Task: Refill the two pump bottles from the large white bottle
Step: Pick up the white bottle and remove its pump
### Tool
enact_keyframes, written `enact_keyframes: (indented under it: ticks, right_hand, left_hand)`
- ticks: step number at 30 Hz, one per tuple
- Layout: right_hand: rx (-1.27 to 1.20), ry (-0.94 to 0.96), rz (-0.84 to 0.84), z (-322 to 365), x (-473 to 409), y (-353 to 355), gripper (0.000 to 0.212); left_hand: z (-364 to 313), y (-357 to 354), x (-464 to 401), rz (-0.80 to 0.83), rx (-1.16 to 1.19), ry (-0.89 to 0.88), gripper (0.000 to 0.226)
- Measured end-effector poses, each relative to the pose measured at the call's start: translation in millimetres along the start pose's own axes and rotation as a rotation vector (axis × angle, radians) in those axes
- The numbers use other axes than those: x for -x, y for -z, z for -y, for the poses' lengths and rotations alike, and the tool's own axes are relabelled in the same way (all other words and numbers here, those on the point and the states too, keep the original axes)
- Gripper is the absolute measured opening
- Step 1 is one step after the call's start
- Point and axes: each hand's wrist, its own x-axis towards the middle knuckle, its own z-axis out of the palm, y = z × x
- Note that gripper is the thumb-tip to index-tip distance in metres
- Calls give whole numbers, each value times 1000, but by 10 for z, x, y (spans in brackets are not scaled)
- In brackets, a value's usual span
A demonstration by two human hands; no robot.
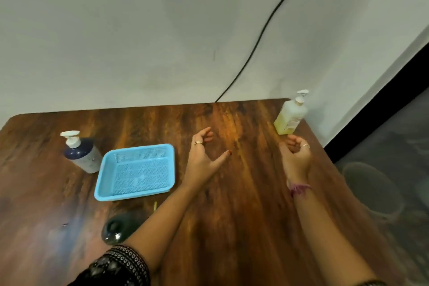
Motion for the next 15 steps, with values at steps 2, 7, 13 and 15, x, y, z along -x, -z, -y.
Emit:
enact_keyframes:
  ticks: [2, 7, 13, 15]
  right_hand:
    - [-29, 24, -12, 101, -381, 156, 21]
    - [-24, 49, 3, 232, -1186, 349, 31]
    - [59, 64, 134, 169, -1914, 242, 40]
    - [89, 76, 173, 131, -2094, 182, 45]
  left_hand:
    - [-151, -387, -191, 23, 4, -21, 80]
    - [-407, -1207, -612, 109, -45, 15, 84]
    - [-376, -1981, -1210, 225, -151, 81, 96]
    - [-368, -2197, -1414, 252, -178, 96, 99]
